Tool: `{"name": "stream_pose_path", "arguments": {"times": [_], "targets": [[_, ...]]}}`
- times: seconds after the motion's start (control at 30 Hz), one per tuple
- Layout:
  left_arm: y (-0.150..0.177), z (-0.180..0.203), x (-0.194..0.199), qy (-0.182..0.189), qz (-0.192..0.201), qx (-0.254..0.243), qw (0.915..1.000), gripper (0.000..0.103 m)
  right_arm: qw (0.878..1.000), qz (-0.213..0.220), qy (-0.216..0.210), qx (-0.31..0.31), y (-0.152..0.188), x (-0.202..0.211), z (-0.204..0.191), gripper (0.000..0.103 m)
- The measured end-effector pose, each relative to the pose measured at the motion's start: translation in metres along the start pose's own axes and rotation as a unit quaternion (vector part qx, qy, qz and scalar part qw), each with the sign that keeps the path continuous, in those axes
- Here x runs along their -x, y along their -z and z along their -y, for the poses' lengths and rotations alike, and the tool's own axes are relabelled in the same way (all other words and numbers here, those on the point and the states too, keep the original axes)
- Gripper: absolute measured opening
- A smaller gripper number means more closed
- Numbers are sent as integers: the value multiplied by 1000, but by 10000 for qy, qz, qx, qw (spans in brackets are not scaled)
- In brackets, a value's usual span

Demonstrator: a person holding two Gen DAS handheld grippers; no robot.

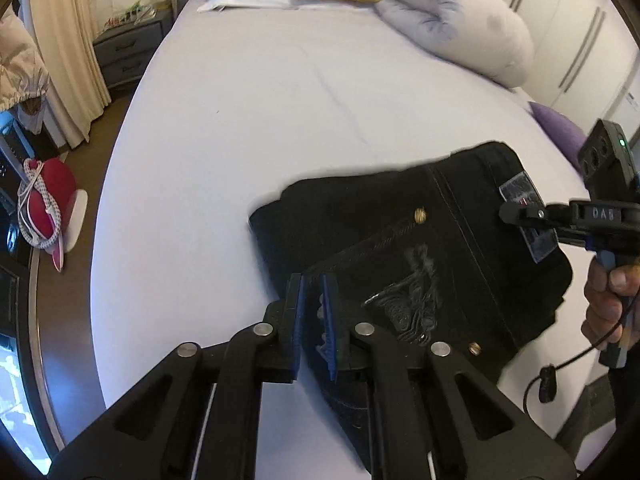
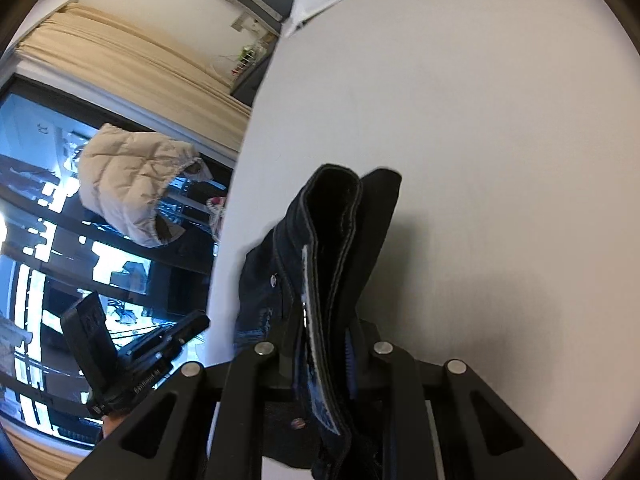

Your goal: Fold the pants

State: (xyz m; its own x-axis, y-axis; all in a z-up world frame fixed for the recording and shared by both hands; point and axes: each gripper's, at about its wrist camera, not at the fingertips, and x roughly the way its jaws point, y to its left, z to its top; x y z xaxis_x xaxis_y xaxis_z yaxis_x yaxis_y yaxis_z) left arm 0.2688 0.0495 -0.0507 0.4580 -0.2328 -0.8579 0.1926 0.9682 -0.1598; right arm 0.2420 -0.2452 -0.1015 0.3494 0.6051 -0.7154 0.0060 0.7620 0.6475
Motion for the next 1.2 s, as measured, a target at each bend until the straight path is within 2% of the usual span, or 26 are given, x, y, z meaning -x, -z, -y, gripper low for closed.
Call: {"name": "stream_pose_path", "arguments": {"times": [0.1, 0.2, 0.37, 0.5, 0.57, 0.67, 0.73, 0.8, 0.9, 0.97, 1.0, 1.03, 1.1, 1.13, 1.2], "targets": [[-4, -14, -19, 16, -113, 138, 9998, 8, 9989, -19, -56, -461, -1, -11, 34, 18], [2, -9, -27, 82, -77, 233, 9997, 8, 9970, 3, -247, -734, 11, -12, 64, 19], [12, -4, -36, 201, 70, 526, 9984, 8, 9952, 79, -447, -866, 18, -18, 75, 24], [27, -13, -23, 593, 283, 953, 9933, 8, 9928, 138, -619, -1012, 19, -17, 79, 26], [40, -13, -19, 662, 233, 1050, 9920, 9, 9910, 170, -674, -1141, 24, -10, 85, 37], [61, -9, -16, 821, 106, 1169, 9897, 9, 9928, 318, -400, -1081, 36, 8, 79, 54], [78, -6, -14, 907, 95, 1314, 9871, 9, 9943, 375, -191, -980, 48, 19, 73, 60], [101, -7, -12, 1013, 91, 1499, 9835, 10, 9946, 316, -171, -969, 62, 24, 74, 63], [128, -4, -12, 1136, 54, 1843, 9763, 19, 9942, 219, -244, -1022, 75, 23, 80, 64], [140, 0, -15, 1177, -34, 2054, 9716, 41, 9949, 155, -189, -974, 79, 21, 79, 56], [141, 1, -14, 1191, -127, 2116, 9700, 72, 9944, 144, -173, -1037, 79, 21, 79, 54], [144, 5, -12, 1200, -176, 2143, 9692, 79, 9931, 123, -215, -1143, 80, 21, 81, 50], [148, 11, -6, 1188, -151, 2093, 9705, 81, 9924, 79, -205, -1209, 81, 19, 81, 43], [148, 13, -5, 1150, -240, 2054, 9716, 84, 9926, 68, -189, -1197, 82, 18, 79, 39], [150, 18, -11, 1137, -334, 1978, 9731, 84, 9926, 64, -138, -1206, 84, 18, 77, 35]]}}
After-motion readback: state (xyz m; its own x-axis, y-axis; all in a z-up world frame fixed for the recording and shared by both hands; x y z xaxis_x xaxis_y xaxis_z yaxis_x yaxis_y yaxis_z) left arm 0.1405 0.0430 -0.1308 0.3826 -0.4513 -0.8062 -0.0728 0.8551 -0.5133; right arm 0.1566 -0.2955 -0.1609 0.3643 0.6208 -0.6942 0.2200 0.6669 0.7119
